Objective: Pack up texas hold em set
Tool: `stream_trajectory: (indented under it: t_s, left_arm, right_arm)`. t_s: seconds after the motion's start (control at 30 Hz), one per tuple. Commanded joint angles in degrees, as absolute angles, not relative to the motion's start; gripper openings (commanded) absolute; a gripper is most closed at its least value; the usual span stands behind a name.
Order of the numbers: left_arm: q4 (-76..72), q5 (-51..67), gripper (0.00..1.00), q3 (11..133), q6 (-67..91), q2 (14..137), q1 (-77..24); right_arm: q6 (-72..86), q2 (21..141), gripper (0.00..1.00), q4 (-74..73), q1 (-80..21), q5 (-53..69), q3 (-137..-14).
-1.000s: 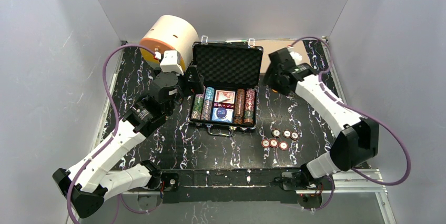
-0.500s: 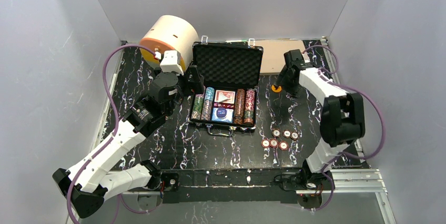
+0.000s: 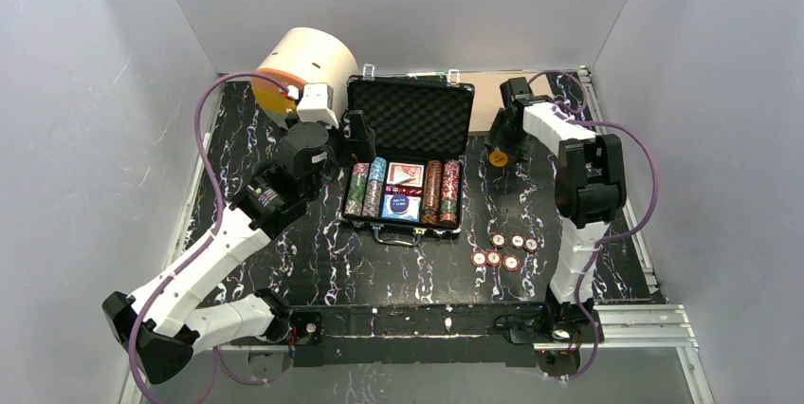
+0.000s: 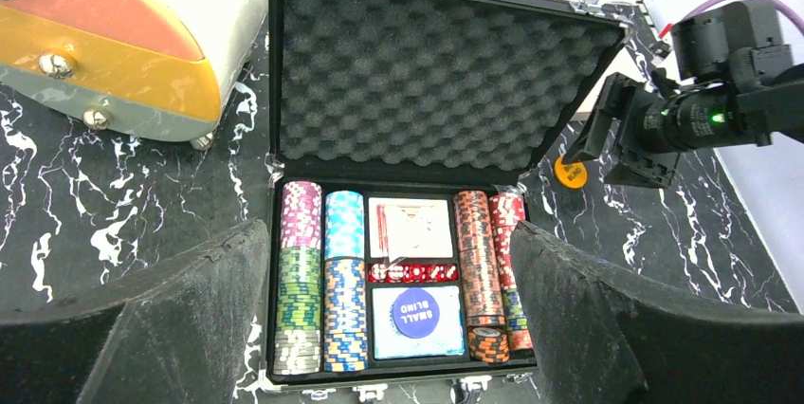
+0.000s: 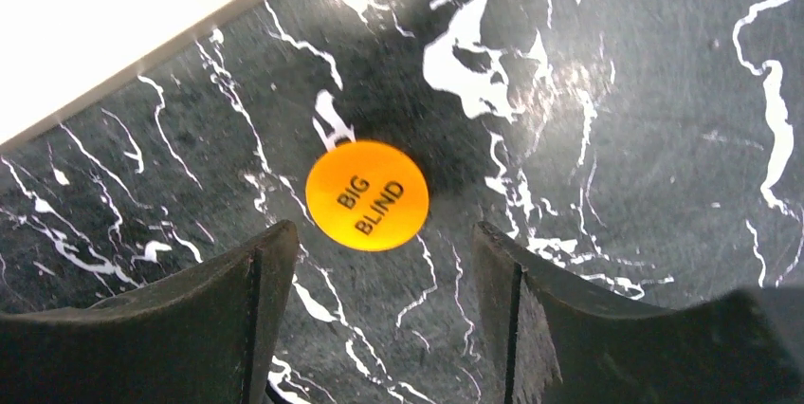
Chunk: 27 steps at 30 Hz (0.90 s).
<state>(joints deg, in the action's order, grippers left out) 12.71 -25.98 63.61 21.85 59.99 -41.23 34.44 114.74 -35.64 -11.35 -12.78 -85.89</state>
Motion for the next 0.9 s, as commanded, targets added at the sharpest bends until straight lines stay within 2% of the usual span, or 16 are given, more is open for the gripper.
stream_trajectory:
  t_s: [0.0,0.4,0.73,0.87]
  left_arm:
    - [10.4,-26.9,0.96,64.5,21.8,59.3,-41.3]
    - [10.9,-28.2,0.96,63.1,22.8,59.1,-41.3]
    - [11.6,-30.9,0.96,61.4,23.6,58.6,-41.3]
    - [11.3,-27.9,0.96,61.7,24.0,60.3,-41.3]
  right_arm:
    - [31.9,119.0,0.75,-39.5,-11.3,-14.2,-91.7]
    - [32.3,124.6,0.74,-43.0,-11.5,-16.3,-94.0]
    - [31.4,129.0,0.57,-48.2,-11.4,-12.8,-95.9]
    - [30.7,130.1,0.48,-49.7,-11.5,-11.7,-98.5]
